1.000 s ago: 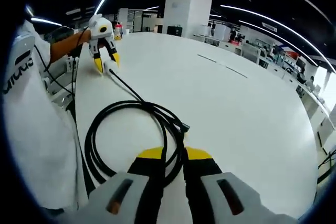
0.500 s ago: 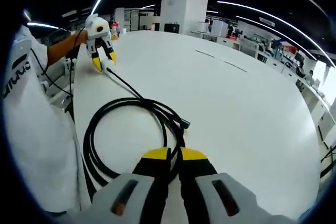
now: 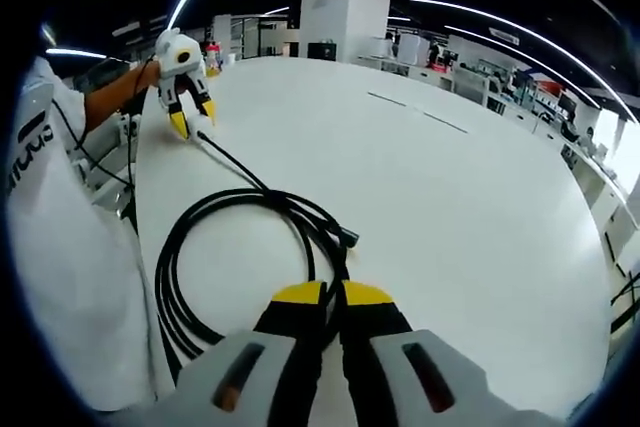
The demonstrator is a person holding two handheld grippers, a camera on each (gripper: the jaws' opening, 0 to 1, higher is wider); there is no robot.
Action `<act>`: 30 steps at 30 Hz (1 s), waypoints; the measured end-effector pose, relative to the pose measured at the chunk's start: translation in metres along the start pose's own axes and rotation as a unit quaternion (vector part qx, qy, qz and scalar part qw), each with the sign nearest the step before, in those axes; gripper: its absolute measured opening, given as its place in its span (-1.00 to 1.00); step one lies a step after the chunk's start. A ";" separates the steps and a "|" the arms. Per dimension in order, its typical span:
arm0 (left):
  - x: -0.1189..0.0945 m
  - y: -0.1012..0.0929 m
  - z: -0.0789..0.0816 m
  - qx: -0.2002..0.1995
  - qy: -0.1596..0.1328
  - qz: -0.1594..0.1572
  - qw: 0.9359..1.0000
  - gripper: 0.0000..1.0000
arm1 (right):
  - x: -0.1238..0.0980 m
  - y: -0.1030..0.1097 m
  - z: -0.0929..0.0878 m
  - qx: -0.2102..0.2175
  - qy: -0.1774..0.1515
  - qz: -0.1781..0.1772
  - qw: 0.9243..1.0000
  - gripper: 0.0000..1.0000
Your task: Plug the desk Type‑C cable into the charger adapter.
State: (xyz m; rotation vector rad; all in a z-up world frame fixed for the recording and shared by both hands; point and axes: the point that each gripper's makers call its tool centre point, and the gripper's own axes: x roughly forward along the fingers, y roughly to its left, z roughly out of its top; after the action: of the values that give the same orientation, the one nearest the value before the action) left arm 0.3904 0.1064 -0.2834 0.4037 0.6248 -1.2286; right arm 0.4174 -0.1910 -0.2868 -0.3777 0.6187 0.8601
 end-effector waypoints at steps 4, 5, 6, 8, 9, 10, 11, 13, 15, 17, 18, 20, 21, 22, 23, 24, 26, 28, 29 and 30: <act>0.001 0.002 0.001 -0.004 -0.002 0.000 1.000 -0.50 | 0.002 -0.004 0.001 0.000 0.000 -0.003 1.000 -0.94; 0.001 0.003 0.002 -0.005 -0.003 0.002 1.000 -0.50 | 0.003 -0.005 0.002 0.001 0.001 -0.004 1.000 -0.94; 0.002 0.005 0.002 -0.006 -0.003 0.003 1.000 -0.50 | 0.003 -0.005 0.002 0.001 0.001 -0.006 1.000 -0.94; 0.002 0.008 0.003 -0.012 -0.005 0.003 1.000 -0.50 | 0.005 -0.006 0.003 0.001 0.001 -0.007 1.000 -0.94; 0.002 0.009 0.003 -0.013 -0.005 0.004 1.000 -0.51 | 0.006 -0.007 0.003 0.001 0.002 -0.009 1.000 -0.94; 0.003 0.011 0.004 -0.014 -0.004 0.005 1.000 -0.51 | 0.007 -0.008 0.004 0.000 0.001 -0.010 1.000 -0.95; 0.003 0.012 0.004 -0.014 -0.003 0.007 1.000 -0.51 | 0.007 -0.009 0.005 0.000 0.002 -0.011 1.000 -0.95; 0.004 0.015 0.005 -0.016 -0.003 0.009 1.000 -0.51 | 0.009 -0.012 0.006 -0.002 0.002 -0.013 1.000 -0.95; 0.005 0.018 0.006 -0.019 -0.006 0.010 1.000 -0.51 | 0.011 -0.014 0.007 -0.002 0.003 -0.015 1.000 -0.95; 0.006 0.021 0.007 -0.022 -0.006 0.011 1.000 -0.51 | 0.012 -0.016 0.008 -0.004 0.005 -0.017 1.000 -0.95; 0.006 0.022 0.007 -0.023 -0.006 0.012 1.000 -0.51 | 0.013 -0.017 0.008 -0.006 0.005 -0.018 1.000 -0.95; 0.007 0.027 0.008 -0.024 -0.006 0.013 1.000 -0.51 | 0.017 -0.022 0.011 -0.007 0.006 -0.021 1.000 -0.95; 0.007 0.030 0.008 -0.025 -0.007 0.015 1.000 -0.51 | 0.019 -0.025 0.012 -0.009 0.007 -0.022 1.000 -0.95; 0.007 0.033 0.009 -0.025 -0.008 0.015 1.000 -0.51 | 0.021 -0.027 0.013 -0.010 0.007 -0.023 1.000 -0.95; 0.007 0.036 0.009 -0.030 -0.010 0.016 0.999 -0.51 | 0.022 -0.029 0.014 -0.010 0.007 -0.024 1.000 -0.95; 0.008 0.039 0.009 -0.032 -0.010 0.016 0.999 -0.51 | 0.024 -0.031 0.015 -0.010 0.006 -0.025 1.000 -0.95; 0.008 0.044 0.010 -0.037 -0.012 0.018 0.999 -0.51 | 0.027 -0.034 0.017 -0.013 0.005 -0.026 1.000 -0.95; 0.008 0.049 0.010 -0.041 -0.014 0.019 0.999 -0.51 | 0.029 -0.038 0.020 -0.016 0.005 -0.028 0.999 -0.95; 0.008 0.050 0.010 -0.042 -0.014 0.019 0.999 -0.51 | 0.030 -0.039 0.021 -0.016 0.005 -0.029 0.999 -0.95; 0.008 0.052 0.010 -0.044 -0.015 0.019 0.999 -0.51 | 0.032 -0.041 0.023 -0.018 0.006 -0.029 0.999 -0.95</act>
State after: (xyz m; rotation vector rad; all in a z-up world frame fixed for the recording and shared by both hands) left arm 0.4438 0.1098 -0.2825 0.3218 0.6411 -1.1652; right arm 0.4743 -0.1847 -0.2873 -0.4312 0.6008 0.8143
